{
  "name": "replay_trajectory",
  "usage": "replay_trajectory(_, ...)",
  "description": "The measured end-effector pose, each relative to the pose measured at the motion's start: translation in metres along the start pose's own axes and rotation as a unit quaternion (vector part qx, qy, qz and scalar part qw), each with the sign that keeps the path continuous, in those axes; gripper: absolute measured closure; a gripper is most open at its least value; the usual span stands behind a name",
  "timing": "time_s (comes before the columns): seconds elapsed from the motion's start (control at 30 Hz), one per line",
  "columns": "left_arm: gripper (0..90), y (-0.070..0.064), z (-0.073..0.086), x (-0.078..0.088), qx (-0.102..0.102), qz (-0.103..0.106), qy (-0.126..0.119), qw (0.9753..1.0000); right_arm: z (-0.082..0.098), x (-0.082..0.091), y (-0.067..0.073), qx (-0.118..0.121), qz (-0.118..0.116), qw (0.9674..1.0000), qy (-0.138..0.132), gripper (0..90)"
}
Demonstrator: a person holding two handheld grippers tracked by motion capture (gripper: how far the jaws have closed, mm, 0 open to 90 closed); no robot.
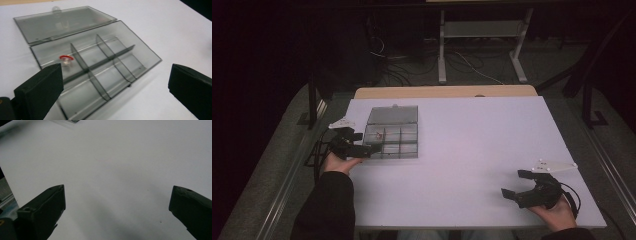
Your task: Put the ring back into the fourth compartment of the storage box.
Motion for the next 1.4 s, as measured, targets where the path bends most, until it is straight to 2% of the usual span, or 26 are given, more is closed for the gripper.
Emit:
replay_trajectory(0.43, 0.0, -0.032, 0.016, 0.014, -0.026, 0.029, -0.019, 0.9991, 0.000, -0.001, 0.000, -0.002, 0.001, 1.0000, 0.001, 0.1)
replay_trajectory(0.87, 0.0, -0.061, 0.032, 0.015, -0.050, 0.061, -0.010, 0.9968, 0.000, 0.000, 0.000, -0.001, 0.001, 1.0000, 0.001, 0.1)
replay_trajectory(1.1, 0.0, -0.071, 0.040, 0.013, -0.058, 0.076, -0.006, 0.9954, 0.000, -0.001, 0.000, -0.001, 0.001, 1.0000, 0.001, 0.1)
replay_trajectory(1.4, 0.0, -0.085, 0.059, 0.005, -0.067, 0.094, 0.010, 0.9933, 0.000, -0.001, 0.000, -0.001, 0.001, 1.0000, 0.001, 0.1)
Point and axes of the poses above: each handheld gripper's, and its own axes: x roughly backward along the jaws, z roughly out of its underside, y roughly to its left, the point moved 4 cm from there along -x, roughly forward along the jaws, and after that the axes turned 12 degrees about -z, right-handed, at the moved point
